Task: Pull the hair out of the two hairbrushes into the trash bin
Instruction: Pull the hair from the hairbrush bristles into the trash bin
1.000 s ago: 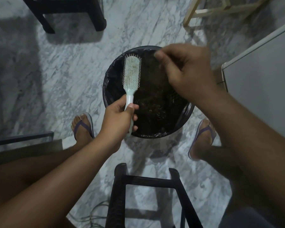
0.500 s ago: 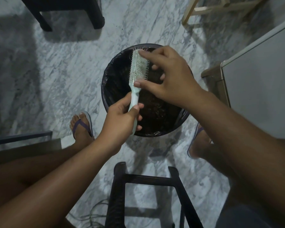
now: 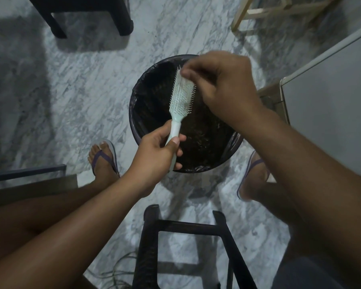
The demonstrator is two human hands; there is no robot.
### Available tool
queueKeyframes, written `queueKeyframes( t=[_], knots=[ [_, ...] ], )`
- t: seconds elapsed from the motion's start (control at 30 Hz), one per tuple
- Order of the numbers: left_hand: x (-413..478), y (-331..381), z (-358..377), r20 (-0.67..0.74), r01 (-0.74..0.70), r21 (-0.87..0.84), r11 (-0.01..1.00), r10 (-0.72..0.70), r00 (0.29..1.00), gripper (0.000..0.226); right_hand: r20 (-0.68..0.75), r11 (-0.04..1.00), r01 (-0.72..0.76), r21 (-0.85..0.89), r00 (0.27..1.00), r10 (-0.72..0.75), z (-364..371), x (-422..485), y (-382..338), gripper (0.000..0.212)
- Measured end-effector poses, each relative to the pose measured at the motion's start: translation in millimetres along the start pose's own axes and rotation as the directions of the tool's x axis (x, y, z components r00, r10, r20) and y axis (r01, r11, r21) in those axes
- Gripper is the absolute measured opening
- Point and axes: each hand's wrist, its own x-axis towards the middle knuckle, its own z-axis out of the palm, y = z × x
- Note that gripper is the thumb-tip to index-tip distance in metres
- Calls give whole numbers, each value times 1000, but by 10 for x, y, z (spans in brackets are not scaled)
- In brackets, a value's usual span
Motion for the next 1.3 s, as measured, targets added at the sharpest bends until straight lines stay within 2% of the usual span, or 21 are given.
queueKeyframes(
  t=[0.1,0.2,0.27,0.33,0.4,0.43,0.5,0.53,0.57,0.6,0.63,0.7,0.77,0.83,0.87,0.93,1.0,1.1,1.2,1.3],
  knots=[
    [-1,-4,-9,-8,12,-13,1000,-12,1000,45,-169,995,89,41,982,-81,-168,102,-111,18],
    [1,-7,-20,-21,20,-24,1000,-21,1000,44,-349,985,166,40,926,-142,-310,128,-143,19],
    [5,-5,-28,-34,19,-32,999,-20,999,44,-340,995,100,25,936,-86,-337,115,-67,20],
    [7,7,-29,-39,10,-40,999,-11,999,44,-162,998,-49,-29,986,44,-311,78,15,20],
    [12,20,-27,-42,-2,-42,999,1,999,44,113,960,-202,-195,967,227,-262,11,119,18],
    [13,26,-29,-42,-7,-45,999,5,999,45,255,920,-242,-309,911,325,-248,-21,166,19],
    [12,37,-30,-39,-11,-52,999,9,999,46,478,808,-254,-532,698,534,-234,-52,213,26],
    [9,42,-29,-37,-14,-54,998,12,999,46,530,755,-225,-615,591,608,-230,-57,233,32],
    [8,42,-27,-37,-16,-53,998,14,999,46,553,737,-202,-645,541,633,-233,-48,253,41],
    [4,42,-25,-36,-18,-51,999,17,999,46,566,763,-201,-615,562,604,-238,-26,273,55],
    [1,41,-23,-35,-21,-48,999,19,999,46,557,813,-236,-532,626,546,-235,-5,275,66],
    [-3,42,-21,-29,-28,-41,999,27,999,46,457,886,-387,-256,759,464,-198,13,229,76],
    [-8,45,-24,-15,-40,-27,999,39,999,47,381,852,-522,36,795,471,-136,5,186,83],
    [-14,44,-23,3,-55,-9,998,55,998,48,371,821,-552,142,799,473,-44,-29,140,88],
    [-17,42,-22,13,-64,2,998,64,998,48,347,835,-529,153,820,456,-4,-47,126,85],
    [-22,33,-20,28,-81,14,997,81,996,49,270,843,-492,217,860,432,39,-58,132,64],
    [-24,24,-17,35,-89,14,996,88,995,49,232,797,-531,288,846,480,0,-33,135,51],
    [-33,-5,-7,32,-85,36,996,83,996,49,184,828,-533,173,844,504,-122,10,135,42],
    [-40,-45,1,16,-54,26,998,53,998,49,150,918,-396,1,908,391,-237,52,143,21],
    [-23,-37,-19,-10,-34,-19,999,34,999,47,46,974,-226,30,973,224,-302,102,88,19]
  ],
)
